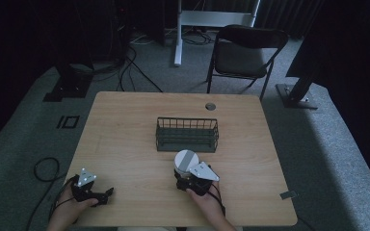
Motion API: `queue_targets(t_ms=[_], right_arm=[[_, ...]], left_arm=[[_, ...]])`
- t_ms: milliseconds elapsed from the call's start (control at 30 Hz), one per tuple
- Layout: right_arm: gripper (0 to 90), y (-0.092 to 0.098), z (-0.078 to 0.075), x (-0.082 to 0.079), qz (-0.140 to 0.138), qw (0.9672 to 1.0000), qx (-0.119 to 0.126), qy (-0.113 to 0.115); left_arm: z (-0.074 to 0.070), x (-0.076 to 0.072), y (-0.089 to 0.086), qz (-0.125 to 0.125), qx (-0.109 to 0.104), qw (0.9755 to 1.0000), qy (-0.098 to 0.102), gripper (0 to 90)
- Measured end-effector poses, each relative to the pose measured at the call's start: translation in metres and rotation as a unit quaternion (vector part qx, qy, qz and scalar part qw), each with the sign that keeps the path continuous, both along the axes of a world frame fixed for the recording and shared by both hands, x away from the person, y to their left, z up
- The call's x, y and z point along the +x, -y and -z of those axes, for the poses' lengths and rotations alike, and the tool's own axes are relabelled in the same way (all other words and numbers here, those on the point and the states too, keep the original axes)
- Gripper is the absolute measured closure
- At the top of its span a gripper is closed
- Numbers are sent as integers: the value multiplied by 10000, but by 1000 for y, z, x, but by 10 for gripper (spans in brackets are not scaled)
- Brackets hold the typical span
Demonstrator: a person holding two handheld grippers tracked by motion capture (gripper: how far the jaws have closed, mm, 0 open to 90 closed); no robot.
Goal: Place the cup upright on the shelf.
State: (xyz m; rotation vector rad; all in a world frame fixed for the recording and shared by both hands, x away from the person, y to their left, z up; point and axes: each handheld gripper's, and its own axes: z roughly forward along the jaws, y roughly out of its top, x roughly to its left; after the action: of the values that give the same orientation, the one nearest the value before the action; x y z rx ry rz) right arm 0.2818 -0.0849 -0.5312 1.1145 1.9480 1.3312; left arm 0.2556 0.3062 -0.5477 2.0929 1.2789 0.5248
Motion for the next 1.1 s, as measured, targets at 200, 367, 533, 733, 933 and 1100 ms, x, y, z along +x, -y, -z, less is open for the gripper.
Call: queue_targets(t_ms=[200,367,533,733,933,1100], right_arm=[[182,2,-17,2,-39,9998,92,157],[183,3,-32,5,-51,9995,162,272],[183,6,-46,11,-4,9990,245,373],[183,11,-66,23,123,9979,376,522],[183,15,-85,41,272,9964,443,667],[183,17,-99,57,389,9951,445,787]], left_arm=[[0,0,0,1,3,10000,-3,8],[0,0,0,1,3,10000,-2,8],[0,0,0,-1,2,10000,-1,8],[0,0,0,-4,-3,10000,0,8],[0,0,0,-2,0,10000,6,8],[0,0,0,4,7,10000,4,8]])
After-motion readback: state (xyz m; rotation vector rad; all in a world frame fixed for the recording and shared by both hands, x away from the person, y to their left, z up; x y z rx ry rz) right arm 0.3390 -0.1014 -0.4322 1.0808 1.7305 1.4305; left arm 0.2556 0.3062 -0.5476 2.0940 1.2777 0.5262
